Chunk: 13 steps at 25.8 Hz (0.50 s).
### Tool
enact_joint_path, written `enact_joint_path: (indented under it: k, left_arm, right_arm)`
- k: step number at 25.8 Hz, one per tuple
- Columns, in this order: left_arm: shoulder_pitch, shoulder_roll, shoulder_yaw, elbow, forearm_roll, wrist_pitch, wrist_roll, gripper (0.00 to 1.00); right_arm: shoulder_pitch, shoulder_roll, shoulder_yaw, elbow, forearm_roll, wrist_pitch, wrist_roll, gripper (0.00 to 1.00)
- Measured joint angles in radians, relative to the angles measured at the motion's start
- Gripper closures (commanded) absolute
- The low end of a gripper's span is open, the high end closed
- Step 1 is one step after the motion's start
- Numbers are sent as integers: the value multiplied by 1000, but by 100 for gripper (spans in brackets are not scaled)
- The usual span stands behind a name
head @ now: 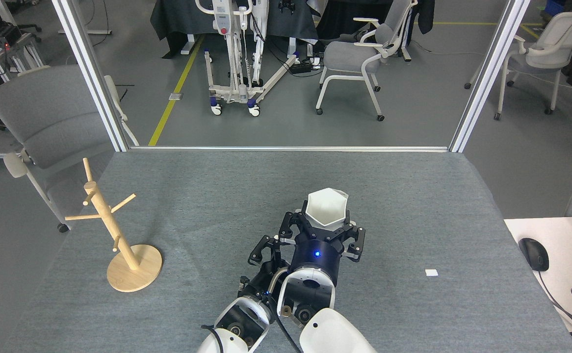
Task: Hang cup on storage rack
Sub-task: 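Grasp the white cup with the left gripper beneath the right gripper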
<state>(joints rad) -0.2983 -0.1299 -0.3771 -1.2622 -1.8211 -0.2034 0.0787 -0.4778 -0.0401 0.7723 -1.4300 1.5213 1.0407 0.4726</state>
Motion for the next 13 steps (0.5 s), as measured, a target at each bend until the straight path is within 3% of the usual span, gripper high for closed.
enact_joint_path:
  k: [5,13]
  left_arm:
    - [-13,7,1,12,93,-42,-4,3]
    - [-42,-4,0,48,114,-60,-8,3]
  right_arm:
    - [6,2,12,5,-2,2,29,62]
    - [12,3,29,26,-11,1,33,62]
